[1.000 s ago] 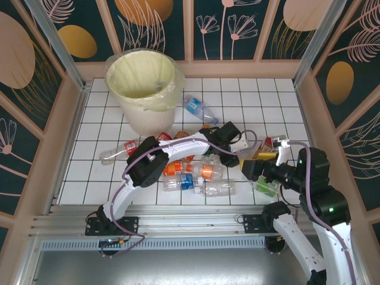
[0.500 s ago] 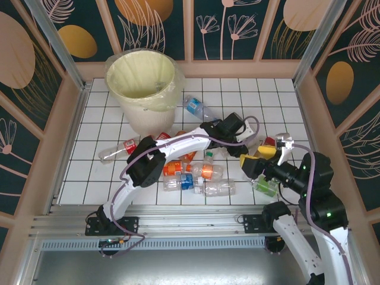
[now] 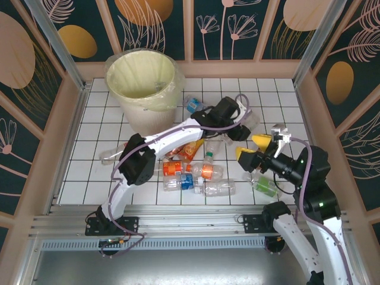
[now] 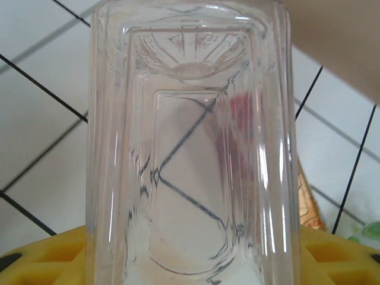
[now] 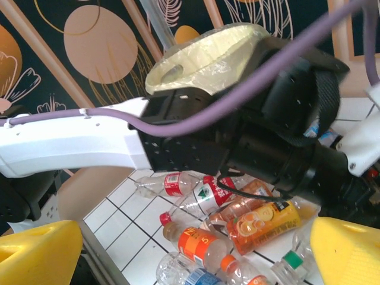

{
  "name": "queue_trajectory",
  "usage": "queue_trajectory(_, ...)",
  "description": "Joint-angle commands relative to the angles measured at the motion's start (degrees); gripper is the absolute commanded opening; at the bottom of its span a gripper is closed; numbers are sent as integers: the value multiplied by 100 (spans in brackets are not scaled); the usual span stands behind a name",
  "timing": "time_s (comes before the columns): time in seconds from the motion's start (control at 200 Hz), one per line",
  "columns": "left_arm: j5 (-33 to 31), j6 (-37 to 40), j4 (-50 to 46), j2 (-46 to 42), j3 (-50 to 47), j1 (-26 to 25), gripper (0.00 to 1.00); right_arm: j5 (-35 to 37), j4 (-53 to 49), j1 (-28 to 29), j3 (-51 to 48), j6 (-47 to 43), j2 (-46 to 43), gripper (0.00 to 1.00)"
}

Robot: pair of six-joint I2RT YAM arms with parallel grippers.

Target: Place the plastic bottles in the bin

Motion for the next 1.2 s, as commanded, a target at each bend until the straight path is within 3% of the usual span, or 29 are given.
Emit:
queue_trajectory(0.0,92,-280,335,-652,102,143,50,-207,663,10,-40,46,97,98)
queue_trajectory(0.185,-251,-259,335,-1286,82,327,50,-256,1029,2,-33,15,215,98)
queue_trajectory(0.756,-2275,471,38,-2865,-268,1022,47,-707,2531,17,-32,237,1065,98)
queue_trajectory(1.016,-2574,619,-271,-3296,-346,1730,45,-720,3183,59,-172,551,1334,98)
queue_trajectory(1.191,-2444,609,-393,-3280,-364,2285,46,-713,3182,119,-126,613,1502,98)
